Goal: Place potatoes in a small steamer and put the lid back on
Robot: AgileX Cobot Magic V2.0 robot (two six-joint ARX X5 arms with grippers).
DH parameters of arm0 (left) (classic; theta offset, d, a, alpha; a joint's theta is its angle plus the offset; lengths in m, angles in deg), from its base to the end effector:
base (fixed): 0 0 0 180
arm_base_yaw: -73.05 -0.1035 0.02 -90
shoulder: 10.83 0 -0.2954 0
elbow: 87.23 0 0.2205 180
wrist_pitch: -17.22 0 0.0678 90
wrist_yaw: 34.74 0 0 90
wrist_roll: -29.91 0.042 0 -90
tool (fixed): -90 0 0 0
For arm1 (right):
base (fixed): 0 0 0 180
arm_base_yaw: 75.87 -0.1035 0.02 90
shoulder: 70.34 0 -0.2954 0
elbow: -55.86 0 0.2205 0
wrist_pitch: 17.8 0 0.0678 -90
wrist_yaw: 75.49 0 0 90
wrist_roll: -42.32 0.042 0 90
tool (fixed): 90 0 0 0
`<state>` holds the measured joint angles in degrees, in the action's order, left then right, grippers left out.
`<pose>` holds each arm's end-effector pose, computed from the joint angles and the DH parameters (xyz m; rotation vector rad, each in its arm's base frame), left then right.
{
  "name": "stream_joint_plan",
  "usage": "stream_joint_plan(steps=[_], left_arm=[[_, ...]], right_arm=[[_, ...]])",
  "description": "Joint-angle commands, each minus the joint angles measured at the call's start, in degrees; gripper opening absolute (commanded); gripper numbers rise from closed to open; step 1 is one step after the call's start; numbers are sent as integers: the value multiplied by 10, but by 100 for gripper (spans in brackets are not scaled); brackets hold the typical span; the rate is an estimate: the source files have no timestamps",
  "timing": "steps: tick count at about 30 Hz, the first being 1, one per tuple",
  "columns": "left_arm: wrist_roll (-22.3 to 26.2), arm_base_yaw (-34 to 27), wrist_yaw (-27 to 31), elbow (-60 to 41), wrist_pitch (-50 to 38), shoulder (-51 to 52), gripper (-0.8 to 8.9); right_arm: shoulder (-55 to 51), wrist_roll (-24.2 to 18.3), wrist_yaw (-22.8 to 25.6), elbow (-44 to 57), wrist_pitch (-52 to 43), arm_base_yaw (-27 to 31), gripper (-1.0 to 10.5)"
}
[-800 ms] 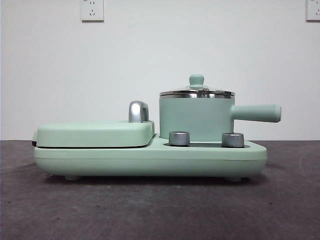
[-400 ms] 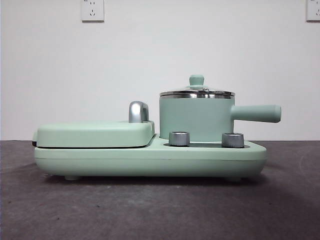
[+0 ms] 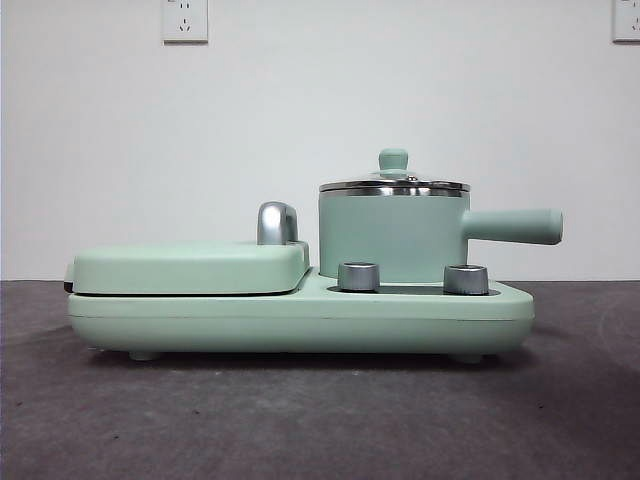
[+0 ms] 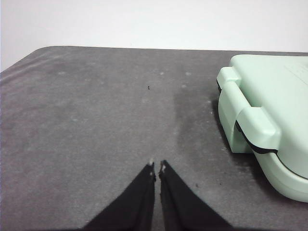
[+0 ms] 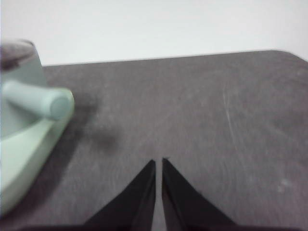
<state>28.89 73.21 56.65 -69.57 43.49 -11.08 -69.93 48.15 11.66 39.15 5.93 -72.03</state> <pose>0.0435 0.0009 0.1539 -0.0157 0.1544 0.0228 0.0451 -0.0009 0.1533 0.1092 0.1285 -0.0238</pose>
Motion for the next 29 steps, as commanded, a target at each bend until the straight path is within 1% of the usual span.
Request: stream_joint_plan(steps=[1, 5, 29], left_arm=[[5, 0, -1, -11, 2, 0, 20], [5, 0, -1, -11, 3, 0, 20], [5, 0, -1, -11, 3, 0, 20]], right_arm=[[-2, -8, 4, 3, 5, 2, 20], [-2, -19, 21, 3, 24, 0, 20], [-2, -21, 23, 3, 10, 1, 21]])
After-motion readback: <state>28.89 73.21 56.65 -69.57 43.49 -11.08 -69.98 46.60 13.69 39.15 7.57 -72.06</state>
